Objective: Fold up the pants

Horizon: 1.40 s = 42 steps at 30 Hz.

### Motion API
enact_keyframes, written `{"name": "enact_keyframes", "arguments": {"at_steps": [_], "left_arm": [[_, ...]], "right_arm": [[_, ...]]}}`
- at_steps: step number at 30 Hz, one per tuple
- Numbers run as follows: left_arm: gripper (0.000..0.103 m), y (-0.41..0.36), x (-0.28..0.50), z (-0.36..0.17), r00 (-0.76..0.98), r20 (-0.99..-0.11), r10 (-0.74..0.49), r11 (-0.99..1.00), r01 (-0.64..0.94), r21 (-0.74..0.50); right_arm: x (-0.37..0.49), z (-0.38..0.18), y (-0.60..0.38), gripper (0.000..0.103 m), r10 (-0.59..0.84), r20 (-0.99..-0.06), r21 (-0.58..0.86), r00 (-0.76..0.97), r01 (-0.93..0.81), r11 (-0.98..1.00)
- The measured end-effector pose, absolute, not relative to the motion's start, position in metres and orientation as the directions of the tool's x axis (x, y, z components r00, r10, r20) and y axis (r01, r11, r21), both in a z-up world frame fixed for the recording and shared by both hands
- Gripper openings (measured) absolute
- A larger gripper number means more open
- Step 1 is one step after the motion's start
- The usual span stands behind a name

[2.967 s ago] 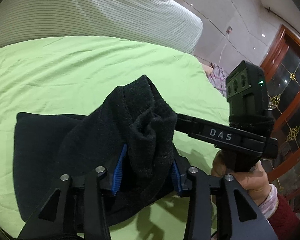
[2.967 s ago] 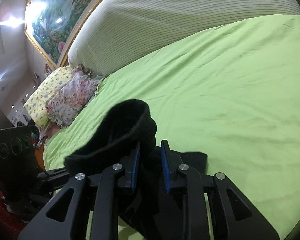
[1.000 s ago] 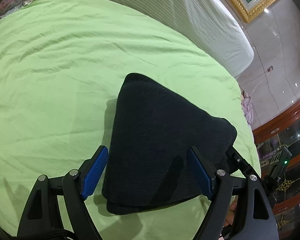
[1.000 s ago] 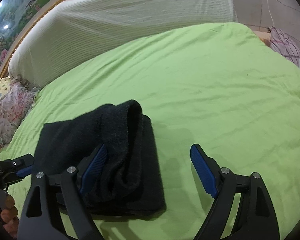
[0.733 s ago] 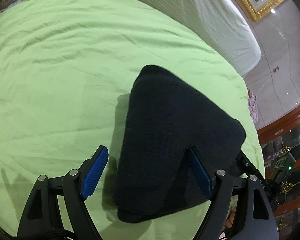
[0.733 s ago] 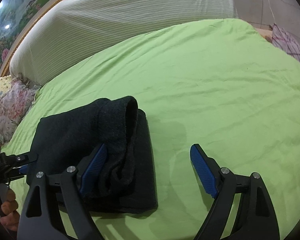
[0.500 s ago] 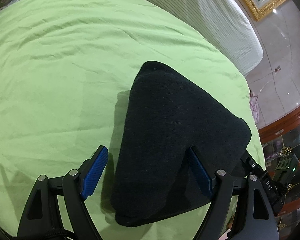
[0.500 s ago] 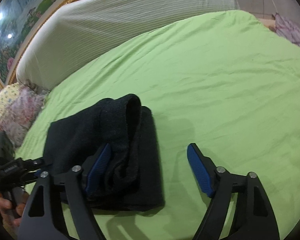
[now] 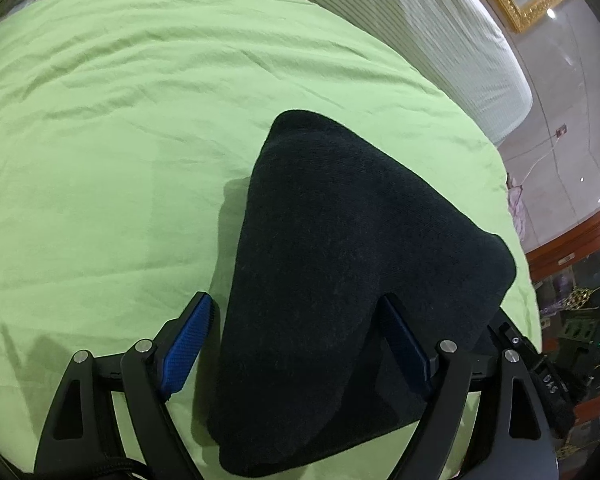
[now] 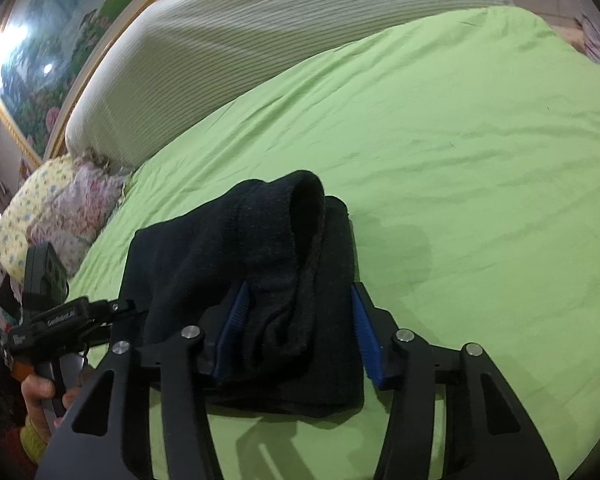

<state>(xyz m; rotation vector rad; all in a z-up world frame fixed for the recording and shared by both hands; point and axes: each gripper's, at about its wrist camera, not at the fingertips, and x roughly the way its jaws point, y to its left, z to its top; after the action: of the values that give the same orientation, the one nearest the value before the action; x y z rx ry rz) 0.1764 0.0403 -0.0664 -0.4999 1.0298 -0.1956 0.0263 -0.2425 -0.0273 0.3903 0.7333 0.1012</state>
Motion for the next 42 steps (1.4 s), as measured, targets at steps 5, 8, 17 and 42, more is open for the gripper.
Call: {"name": "enact_keyframes", "arguments": {"at_steps": [5,8,17,42], "left_arm": [[0.069,0.032,0.177,-0.062,0.516,-0.769,-0.378,0.891,-0.022,-0.453],[0.059,0.030,0.175,-0.059,0.524,-0.762,-0.381,0.892,-0.009,-0.452],[0.039,0.032,0.158,-0.034,0.581,-0.707,-0.403,0.878,0.028,-0.478],[0.037,0.172,0.177,0.007,0.723,-0.662,-0.196,0.903,-0.130,-0.409]], "right_arm": [[0.025,-0.030,-0.245,0.048,0.255,-0.615,0.427,0.746,0.043,0.903],[0.023,-0.028,-0.243,0.045,0.269,-0.603,0.436,0.751,0.028,0.900],[0.017,-0.009,-0.232,0.039,0.278,-0.573,0.418,0.771,-0.017,0.908],[0.133,0.010,-0.113,0.037,0.453,-0.516,0.383,0.728,-0.277,0.881]]}}
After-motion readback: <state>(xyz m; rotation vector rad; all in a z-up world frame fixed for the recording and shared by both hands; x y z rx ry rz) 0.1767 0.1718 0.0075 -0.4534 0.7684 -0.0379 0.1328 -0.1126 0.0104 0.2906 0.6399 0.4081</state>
